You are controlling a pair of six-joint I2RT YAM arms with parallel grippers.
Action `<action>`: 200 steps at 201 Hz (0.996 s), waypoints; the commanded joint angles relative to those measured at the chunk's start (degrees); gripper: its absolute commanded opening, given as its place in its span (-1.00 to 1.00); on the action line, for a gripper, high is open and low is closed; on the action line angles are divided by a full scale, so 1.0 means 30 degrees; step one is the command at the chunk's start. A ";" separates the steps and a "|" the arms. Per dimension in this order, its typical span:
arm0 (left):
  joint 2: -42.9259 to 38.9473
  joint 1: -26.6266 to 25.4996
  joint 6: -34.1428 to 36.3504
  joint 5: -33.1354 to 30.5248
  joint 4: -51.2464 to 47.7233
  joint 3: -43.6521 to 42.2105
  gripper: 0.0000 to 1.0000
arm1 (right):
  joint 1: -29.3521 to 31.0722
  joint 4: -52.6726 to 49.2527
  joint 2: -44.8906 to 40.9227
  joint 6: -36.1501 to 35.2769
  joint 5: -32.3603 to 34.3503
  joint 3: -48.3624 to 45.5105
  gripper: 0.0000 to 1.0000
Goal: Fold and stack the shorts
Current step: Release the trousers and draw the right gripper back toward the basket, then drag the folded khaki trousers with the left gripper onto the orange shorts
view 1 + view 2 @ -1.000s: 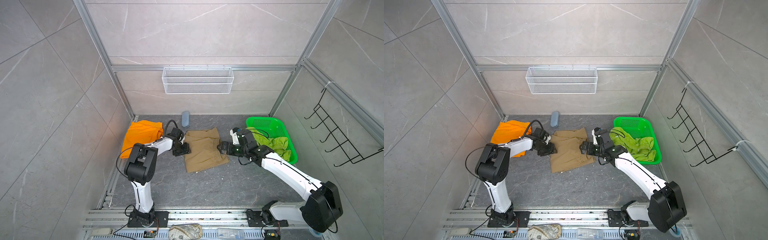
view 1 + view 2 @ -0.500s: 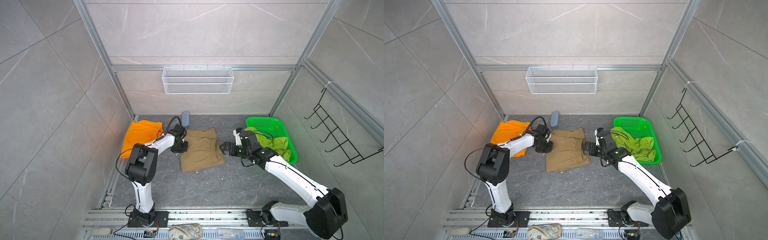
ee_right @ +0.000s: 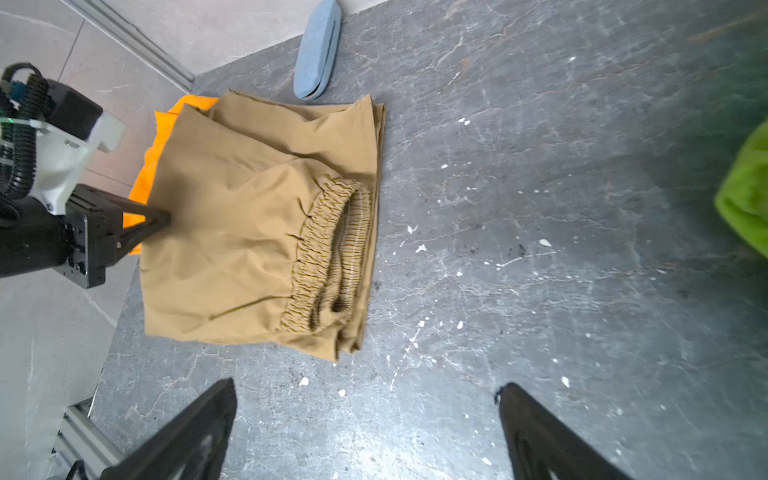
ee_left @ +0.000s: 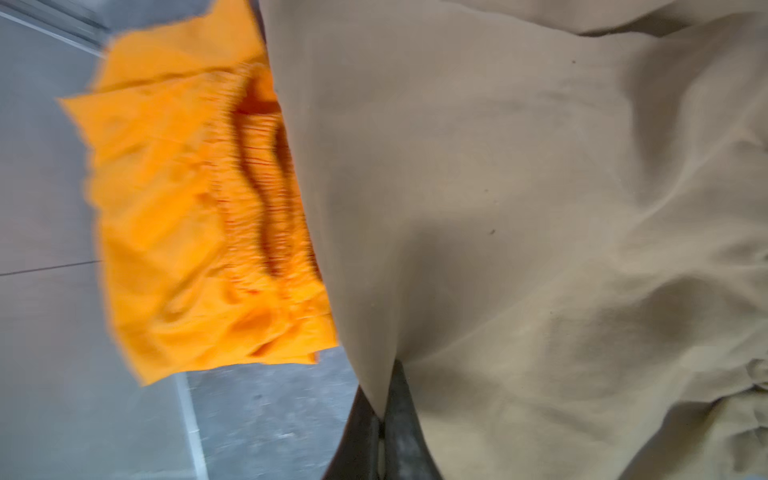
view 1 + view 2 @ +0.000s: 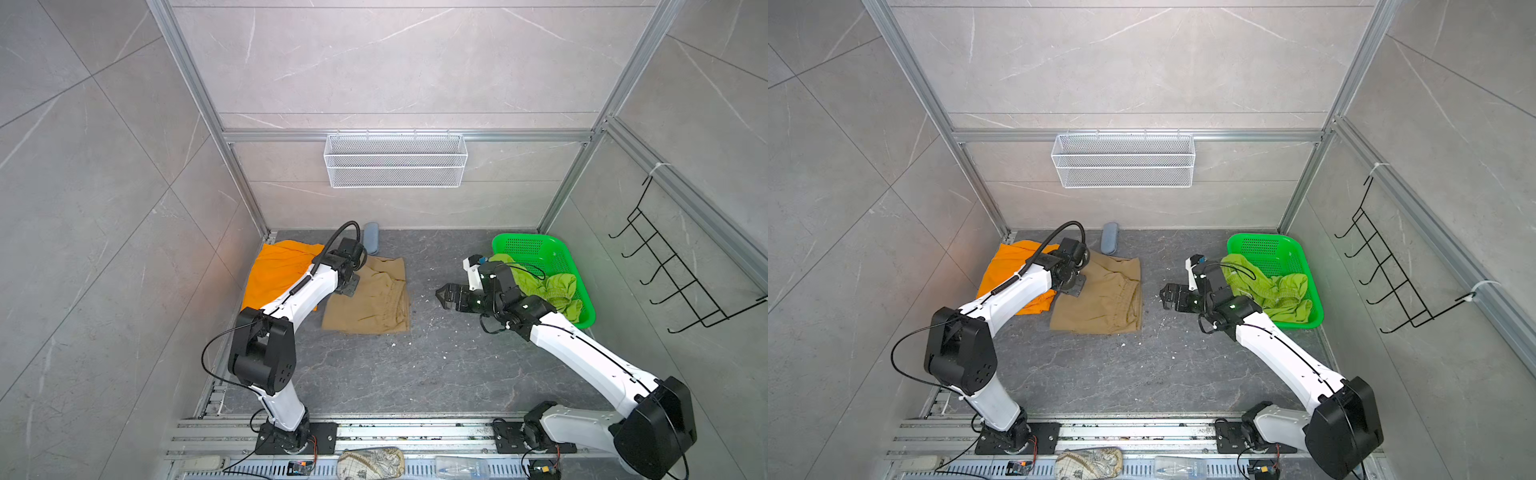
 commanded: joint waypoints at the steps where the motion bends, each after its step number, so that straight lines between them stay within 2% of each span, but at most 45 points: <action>1: -0.0819 0.0179 0.2579 -0.3851 0.0085 0.0822 -1.00 | 0.1005 0.0586 0.0533 -0.0343 0.0488 0.1130 0.98; 26: -0.0812 0.0781 0.3386 -0.4186 0.0292 0.1331 -1.00 | 0.2584 0.1061 0.1003 -0.1329 0.2231 0.1984 0.98; 61: -0.1695 0.1871 0.4666 -0.3439 0.1636 0.1383 -1.00 | 0.4183 0.3096 0.1091 -0.2373 0.5488 0.1802 0.99; 79: -0.2044 0.2399 0.5807 -0.3453 0.2366 0.1369 -1.00 | 0.4434 0.4319 0.1210 -0.3433 0.5760 0.1638 0.98; 103: -0.2366 0.3267 0.6808 -0.3352 0.2993 0.1530 -1.00 | 0.4740 0.4340 0.1843 -0.4729 0.5983 0.2404 0.98; 121: -0.2728 0.3941 0.7293 -0.2949 0.3520 0.1428 -1.00 | 0.5232 0.4330 0.2327 -0.5724 0.7156 0.3099 0.98; 175: -0.3443 0.5885 0.7925 -0.1311 0.5075 0.1013 -1.00 | 0.6757 0.4224 0.3686 -0.9259 0.9989 0.5160 0.99; 200: -0.3384 0.6751 0.7655 -0.1001 0.5274 0.0891 -1.00 | 0.7471 0.4268 0.4414 -1.1118 1.2552 0.6069 0.98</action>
